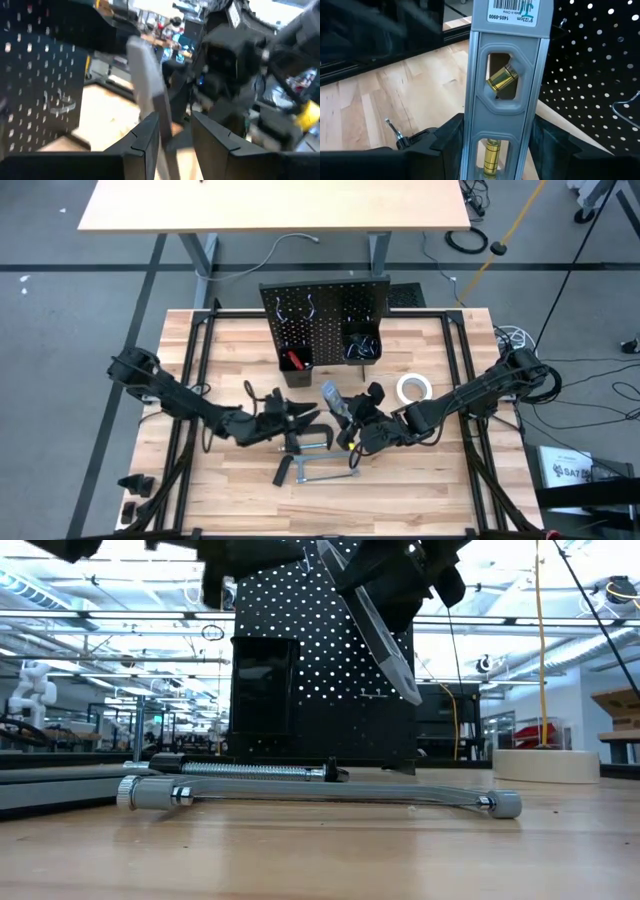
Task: Hang tools onto peg board
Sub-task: Put the spirit level into the left black bin on the peg board
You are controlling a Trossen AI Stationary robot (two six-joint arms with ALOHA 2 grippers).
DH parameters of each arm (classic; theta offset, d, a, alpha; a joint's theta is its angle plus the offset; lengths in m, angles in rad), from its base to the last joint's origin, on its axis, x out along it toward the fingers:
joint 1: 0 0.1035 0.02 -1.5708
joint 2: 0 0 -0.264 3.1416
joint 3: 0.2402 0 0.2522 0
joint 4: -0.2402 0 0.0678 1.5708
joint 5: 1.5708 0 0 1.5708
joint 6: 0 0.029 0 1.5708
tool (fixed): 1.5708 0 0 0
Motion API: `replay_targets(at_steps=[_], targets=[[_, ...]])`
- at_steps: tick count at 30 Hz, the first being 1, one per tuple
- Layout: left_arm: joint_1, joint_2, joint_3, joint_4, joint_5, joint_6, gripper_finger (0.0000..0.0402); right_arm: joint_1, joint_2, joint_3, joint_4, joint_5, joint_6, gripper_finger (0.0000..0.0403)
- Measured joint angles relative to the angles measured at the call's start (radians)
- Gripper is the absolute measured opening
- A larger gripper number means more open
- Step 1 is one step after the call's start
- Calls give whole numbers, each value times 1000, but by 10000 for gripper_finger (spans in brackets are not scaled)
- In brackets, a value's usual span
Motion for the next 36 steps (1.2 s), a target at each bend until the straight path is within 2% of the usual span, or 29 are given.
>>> replay_targets(at_steps=[5,11,16,20,29,36], targets=[[15,32,84,-83,-9,11,114,0,0,0,-29,24,4,178],[44,38,122,-240,-52,-155,114,0,0,0,-58,50,3,178],[69,38,123,-230,24,-166,114,-1,-1,0,-64,50,1,178],[96,38,123,-219,27,-168,114,-1,-2,0,-65,52,-10,178],[176,38,124,-209,127,-272,114,-9,-2,0,-101,50,-23,178],[208,38,169,-249,127,-272,114,-21,1,0,-136,40,-8,178]])
